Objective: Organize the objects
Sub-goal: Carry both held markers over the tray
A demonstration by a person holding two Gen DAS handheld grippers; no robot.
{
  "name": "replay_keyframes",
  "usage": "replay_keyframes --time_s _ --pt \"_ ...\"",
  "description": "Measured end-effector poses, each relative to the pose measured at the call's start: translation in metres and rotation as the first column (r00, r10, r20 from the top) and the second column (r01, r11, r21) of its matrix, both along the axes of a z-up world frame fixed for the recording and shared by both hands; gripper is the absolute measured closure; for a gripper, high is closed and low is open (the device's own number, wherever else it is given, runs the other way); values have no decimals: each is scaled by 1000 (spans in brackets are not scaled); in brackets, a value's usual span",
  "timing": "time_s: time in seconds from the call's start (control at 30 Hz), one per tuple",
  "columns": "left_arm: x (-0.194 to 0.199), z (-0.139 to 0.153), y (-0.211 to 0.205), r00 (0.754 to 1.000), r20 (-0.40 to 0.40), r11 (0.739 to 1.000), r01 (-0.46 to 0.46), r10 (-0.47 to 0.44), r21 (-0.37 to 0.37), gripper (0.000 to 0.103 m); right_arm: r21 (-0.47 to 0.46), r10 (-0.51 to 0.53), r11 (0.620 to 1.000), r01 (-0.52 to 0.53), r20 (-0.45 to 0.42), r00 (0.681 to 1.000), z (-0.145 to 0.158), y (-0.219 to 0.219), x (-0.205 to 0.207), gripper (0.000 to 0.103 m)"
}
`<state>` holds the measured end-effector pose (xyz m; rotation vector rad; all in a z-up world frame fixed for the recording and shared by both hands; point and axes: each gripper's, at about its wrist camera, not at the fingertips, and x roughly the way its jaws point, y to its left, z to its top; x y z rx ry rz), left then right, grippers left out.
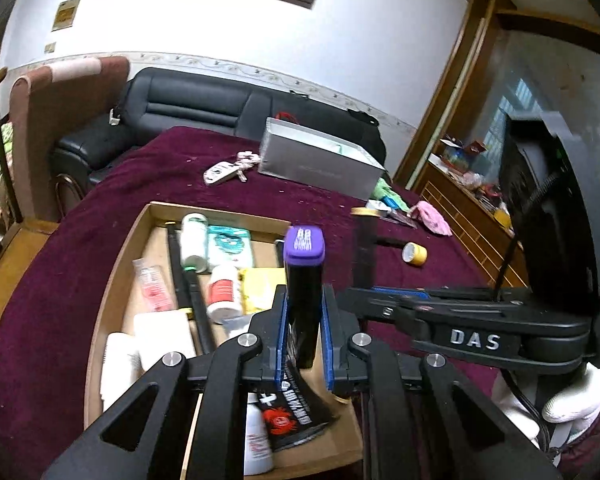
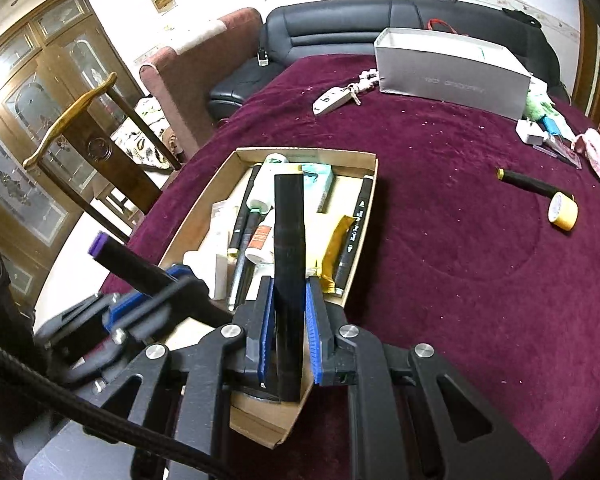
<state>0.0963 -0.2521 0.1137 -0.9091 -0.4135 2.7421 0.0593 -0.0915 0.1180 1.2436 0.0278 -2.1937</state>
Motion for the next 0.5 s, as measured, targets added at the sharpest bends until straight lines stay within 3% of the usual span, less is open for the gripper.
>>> replay_keyframes --time_s 0.27,0.5 --pt "17 -1 -39 1000 17 998 -26 26 60 91 12 26 1000 -26 9 1000 -3 -10 3 90" --pt "37 18 -64 998 -45 991 -30 36 132 91 -3 37 999 -37 5 999 0 -11 2 90"
